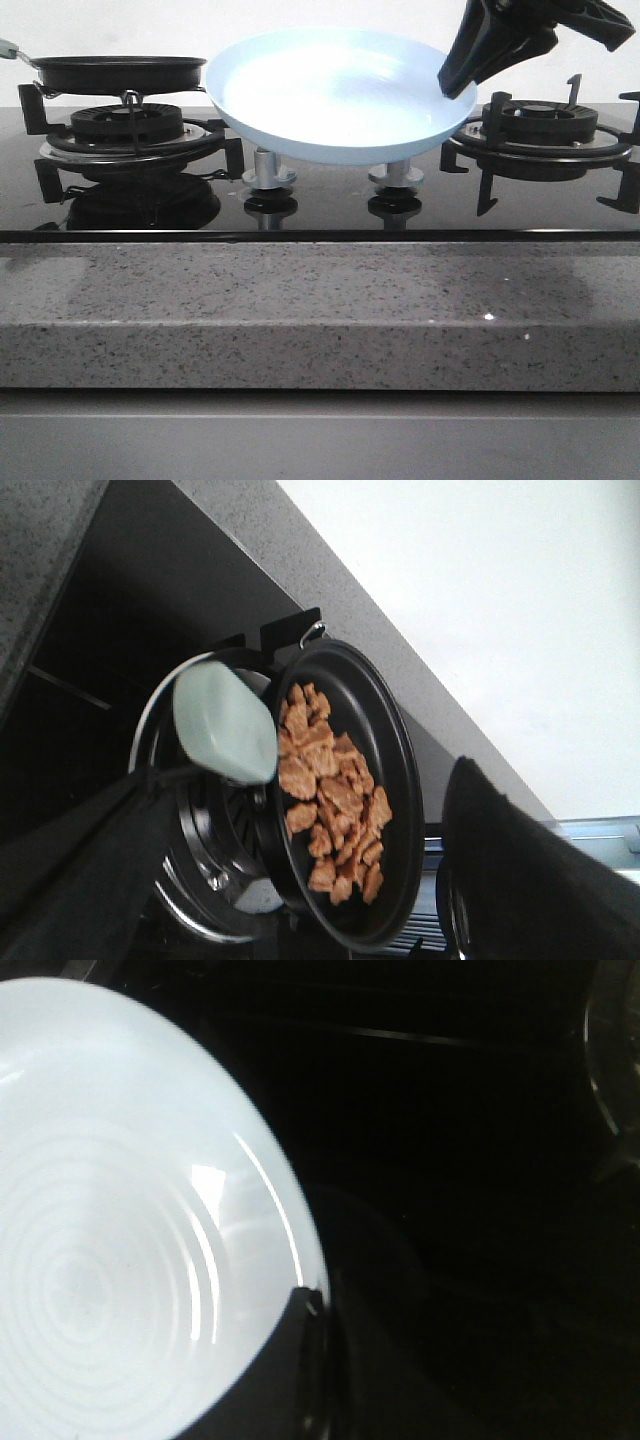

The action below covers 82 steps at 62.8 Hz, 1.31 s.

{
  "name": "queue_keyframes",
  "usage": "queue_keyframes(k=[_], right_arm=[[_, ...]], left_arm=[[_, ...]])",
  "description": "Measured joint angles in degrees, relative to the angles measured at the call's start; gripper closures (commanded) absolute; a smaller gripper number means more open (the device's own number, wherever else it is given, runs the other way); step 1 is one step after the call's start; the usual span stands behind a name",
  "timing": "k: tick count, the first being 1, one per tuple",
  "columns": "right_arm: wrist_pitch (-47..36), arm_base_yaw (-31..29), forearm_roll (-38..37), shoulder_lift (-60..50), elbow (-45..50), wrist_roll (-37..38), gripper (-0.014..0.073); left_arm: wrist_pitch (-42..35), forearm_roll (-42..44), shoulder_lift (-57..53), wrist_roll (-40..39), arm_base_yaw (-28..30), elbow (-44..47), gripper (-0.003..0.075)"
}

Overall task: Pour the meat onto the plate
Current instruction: 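Lift the pan with the left gripper and move it over the plate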

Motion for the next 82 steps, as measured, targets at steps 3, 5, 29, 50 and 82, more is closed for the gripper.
queue_keyframes(k=[3, 5, 29, 50, 82], right_arm=[[0.0, 0.0, 0.0, 0.0, 0.0, 0.0, 0.0652], [0.0, 0.0, 0.0, 0.0, 0.0, 0.0, 0.0652], [0.0, 0.0, 0.0, 0.0, 0.0, 0.0, 0.0652], [0.0, 0.0, 0.0, 0.0, 0.0, 0.0, 0.0652], [0.0, 0.0, 0.0, 0.0, 0.0, 0.0, 0.0652]], left_arm=[[-0.2, 0.0, 0.9, -0.1, 0.0, -0.7, 0.0177], [-0.5, 0.0, 1.3, -0.1, 0.0, -0.9, 0.0177], [-2.5, -0.8, 6.0, -0.2, -1.2, -1.5, 0.0177], [-3.6, -1.9, 9.4, -0.2, -4.6, -5.3, 0.0177], [-4.0, -1.8, 10.3, -0.2, -4.6, -5.5, 0.0432]])
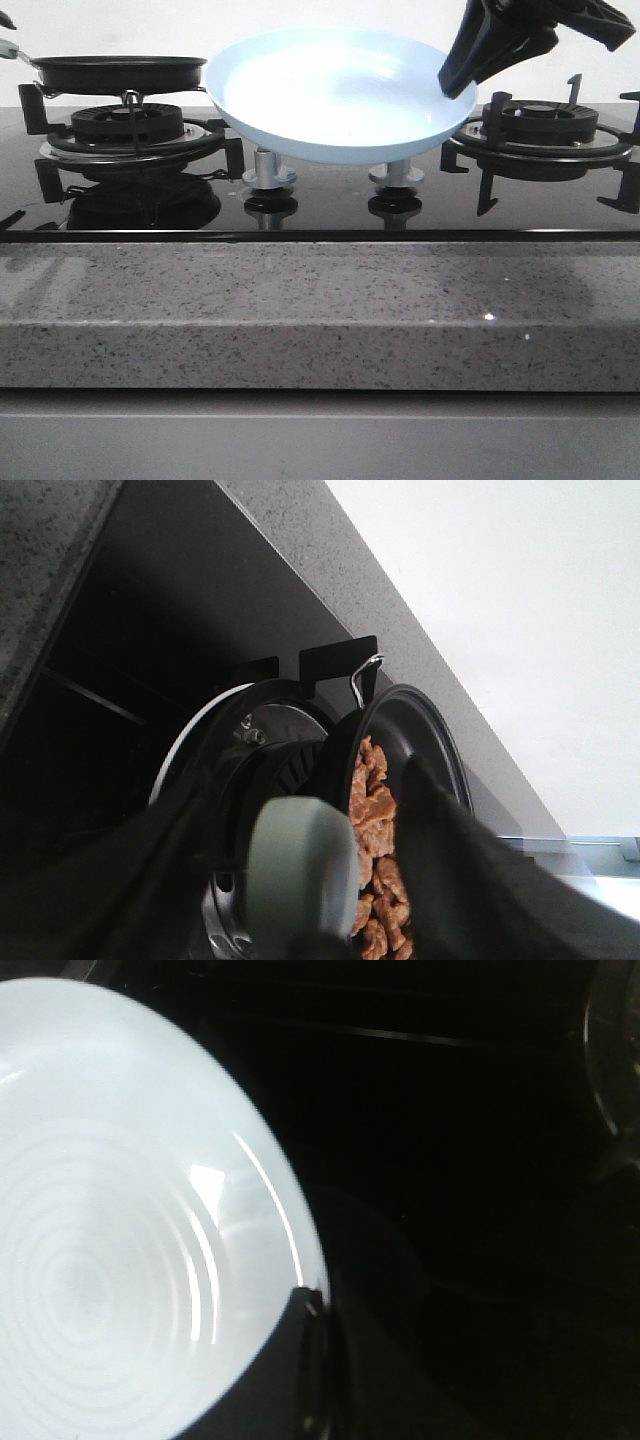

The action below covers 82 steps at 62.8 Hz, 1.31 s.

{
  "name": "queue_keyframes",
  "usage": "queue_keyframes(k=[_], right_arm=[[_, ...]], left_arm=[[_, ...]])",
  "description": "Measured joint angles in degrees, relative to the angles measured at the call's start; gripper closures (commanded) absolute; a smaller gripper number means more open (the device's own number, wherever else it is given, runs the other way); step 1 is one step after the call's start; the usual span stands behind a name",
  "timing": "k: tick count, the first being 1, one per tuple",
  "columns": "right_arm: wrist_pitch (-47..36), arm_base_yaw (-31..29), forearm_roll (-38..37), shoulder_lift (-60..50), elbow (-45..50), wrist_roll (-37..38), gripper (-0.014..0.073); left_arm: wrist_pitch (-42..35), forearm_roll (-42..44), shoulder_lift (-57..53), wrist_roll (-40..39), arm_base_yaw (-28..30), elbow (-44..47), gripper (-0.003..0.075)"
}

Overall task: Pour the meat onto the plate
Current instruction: 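Lift the pan with the left gripper and move it over the plate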

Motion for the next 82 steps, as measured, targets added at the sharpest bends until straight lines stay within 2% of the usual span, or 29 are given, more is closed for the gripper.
queue_keyframes(k=[16, 30, 40, 82], right_arm=[[0.0, 0.0, 0.0, 0.0, 0.0, 0.0, 0.0652], [0.0, 0.0, 0.0, 0.0, 0.0, 0.0, 0.0652], [0.0, 0.0, 0.0, 0.0, 0.0, 0.0, 0.0652], [0.0, 0.0, 0.0, 0.0, 0.0, 0.0, 0.0652]], left_arm=[[0.0, 0.0, 0.0, 0.0, 0.0, 0.0, 0.0589], [0.7, -1.2, 0.0, -0.7, 0.0, 0.0, 0.0629], [1.3, -1.9, 0.0, -1.0, 0.0, 0.0, 0.0742], [6.8, -7.4, 0.0, 0.2, 3.9, 0.0, 0.0741]])
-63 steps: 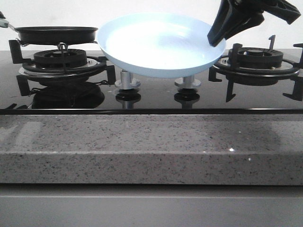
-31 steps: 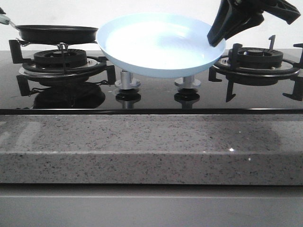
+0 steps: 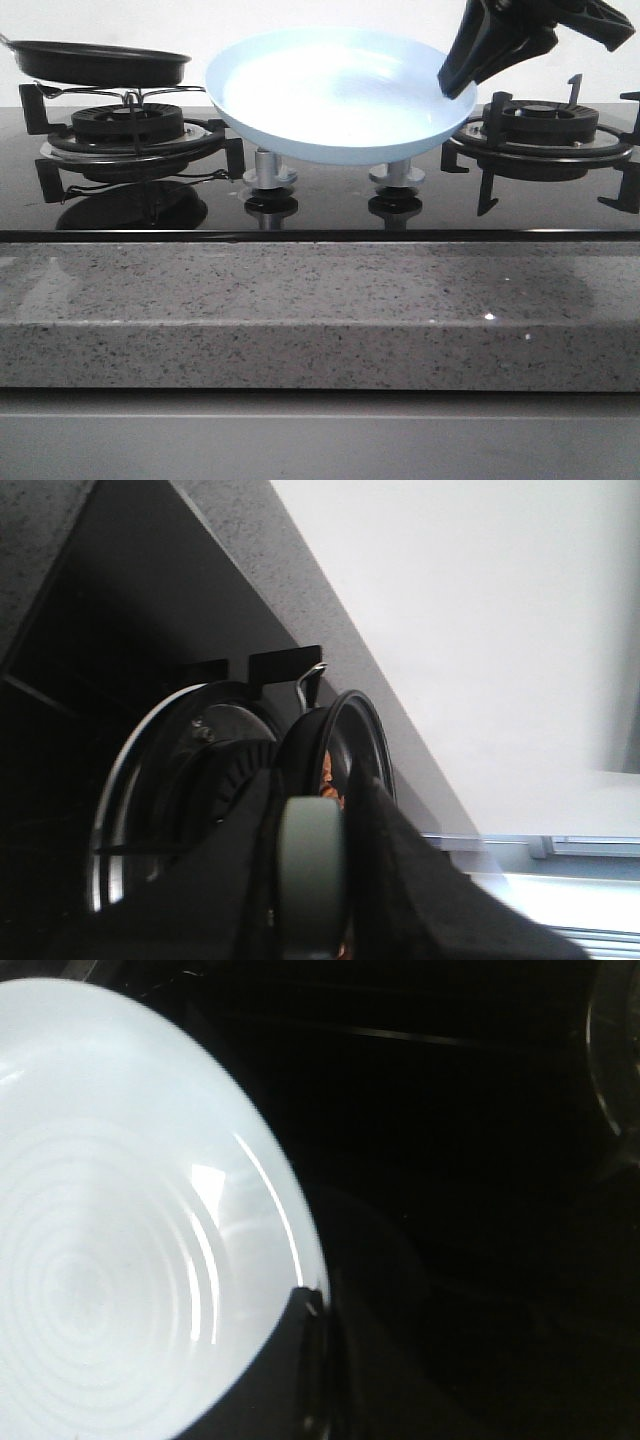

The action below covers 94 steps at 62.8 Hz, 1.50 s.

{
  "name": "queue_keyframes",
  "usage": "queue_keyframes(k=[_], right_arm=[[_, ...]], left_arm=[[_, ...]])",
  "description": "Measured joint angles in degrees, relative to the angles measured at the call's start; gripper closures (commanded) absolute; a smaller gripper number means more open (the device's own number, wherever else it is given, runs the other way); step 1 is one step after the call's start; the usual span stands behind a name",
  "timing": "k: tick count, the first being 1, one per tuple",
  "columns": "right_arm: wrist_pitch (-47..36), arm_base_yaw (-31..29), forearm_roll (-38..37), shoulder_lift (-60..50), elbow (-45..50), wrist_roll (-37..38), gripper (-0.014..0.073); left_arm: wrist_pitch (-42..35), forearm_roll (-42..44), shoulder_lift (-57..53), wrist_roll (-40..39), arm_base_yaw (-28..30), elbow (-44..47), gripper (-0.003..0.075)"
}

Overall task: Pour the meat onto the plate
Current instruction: 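Lift the pan with the left gripper and move it over the plate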

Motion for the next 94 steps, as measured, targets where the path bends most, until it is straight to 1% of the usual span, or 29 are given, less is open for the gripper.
queue_keyframes(k=[11, 20, 27, 39, 64, 78, 94], right_arm=[[0.0, 0.0, 0.0, 0.0, 0.0, 0.0, 0.0652], [0.0, 0.0, 0.0, 0.0, 0.0, 0.0, 0.0652], [0.0, 0.0, 0.0, 0.0, 0.0, 0.0, 0.0652], [0.0, 0.0, 0.0, 0.0, 0.0, 0.0, 0.0652], [0.0, 0.0, 0.0, 0.0, 0.0, 0.0, 0.0652], [0.0, 0.0, 0.0, 0.0, 0.0, 0.0, 0.0652], [0.0, 0.0, 0.0, 0.0, 0.0, 0.0, 0.0652]], left_arm=[[2.7, -4.6, 0.0, 0.4, 0.0, -0.8, 0.0741], [5.0, -6.4, 0.0, 1.6, 0.0, -3.3, 0.0741], [5.4, -6.5, -0.5, 2.7, -1.0, -5.0, 0.0741], [5.4, -6.5, -3.1, 4.4, -5.6, -6.7, 0.0741], [3.8, -5.5, -5.7, 9.0, -15.7, -6.8, 0.0741], [1.9, -4.3, -6.7, 14.3, -19.3, -6.8, 0.0741], [-0.3, -1.3, -10.5, 19.9, -21.7, -6.8, 0.0741]])
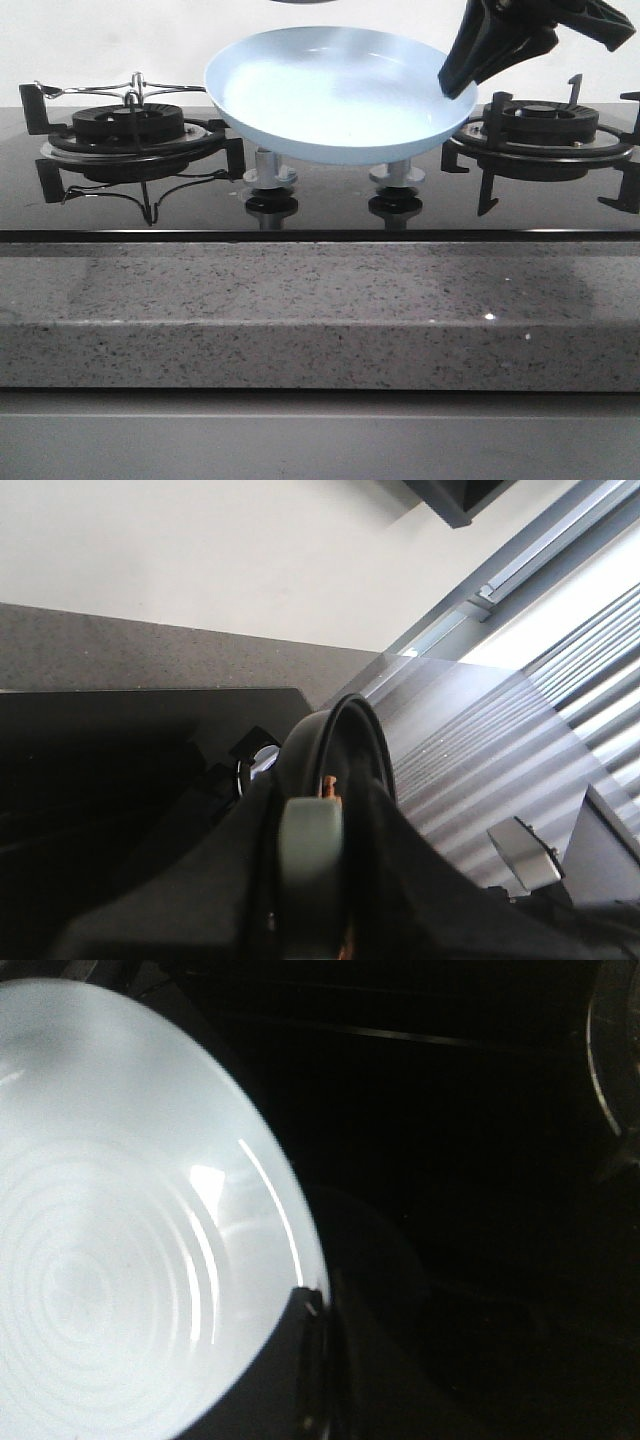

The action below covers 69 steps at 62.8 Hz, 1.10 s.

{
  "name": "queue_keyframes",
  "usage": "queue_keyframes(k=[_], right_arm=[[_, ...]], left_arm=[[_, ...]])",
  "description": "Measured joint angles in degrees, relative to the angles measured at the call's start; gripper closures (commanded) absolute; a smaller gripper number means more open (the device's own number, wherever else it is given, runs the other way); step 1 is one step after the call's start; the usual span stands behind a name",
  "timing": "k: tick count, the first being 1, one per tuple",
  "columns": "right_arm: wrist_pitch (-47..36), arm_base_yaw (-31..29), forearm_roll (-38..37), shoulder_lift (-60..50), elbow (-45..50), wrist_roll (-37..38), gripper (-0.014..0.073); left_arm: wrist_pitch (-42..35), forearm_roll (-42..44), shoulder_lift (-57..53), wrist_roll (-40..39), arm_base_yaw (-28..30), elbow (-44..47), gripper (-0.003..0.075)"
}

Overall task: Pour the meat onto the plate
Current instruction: 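Lift the pan with the left gripper and move it over the plate, then tilt the pan with the left gripper, pouring meat onto the plate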

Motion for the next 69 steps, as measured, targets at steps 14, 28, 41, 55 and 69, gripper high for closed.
queue_keyframes(k=[14, 28, 41, 55, 69], right_arm=[[0.0, 0.0, 0.0, 0.0, 0.0, 0.0, 0.0652], [0.0, 0.0, 0.0, 0.0, 0.0, 0.0, 0.0652], [0.0, 0.0, 0.0, 0.0, 0.0, 0.0, 0.0652], [0.0, 0.0, 0.0, 0.0, 0.0, 0.0, 0.0652], [0.0, 0.0, 0.0, 0.0, 0.0, 0.0, 0.0652]], left_arm=[[-0.5, 3.2, -0.7, 2.2, -2.8, 0.0, 0.0741], [-1.0, 5.8, -0.7, 3.9, -5.8, 0.0, 0.0741], [-1.9, 8.3, -0.7, 5.4, -7.5, 0.0, 0.0741], [-2.7, 8.5, -1.1, 7.6, -7.6, -0.5, 0.0741], [-2.3, 10.4, -1.9, 11.6, -7.6, -2.7, 0.0741]])
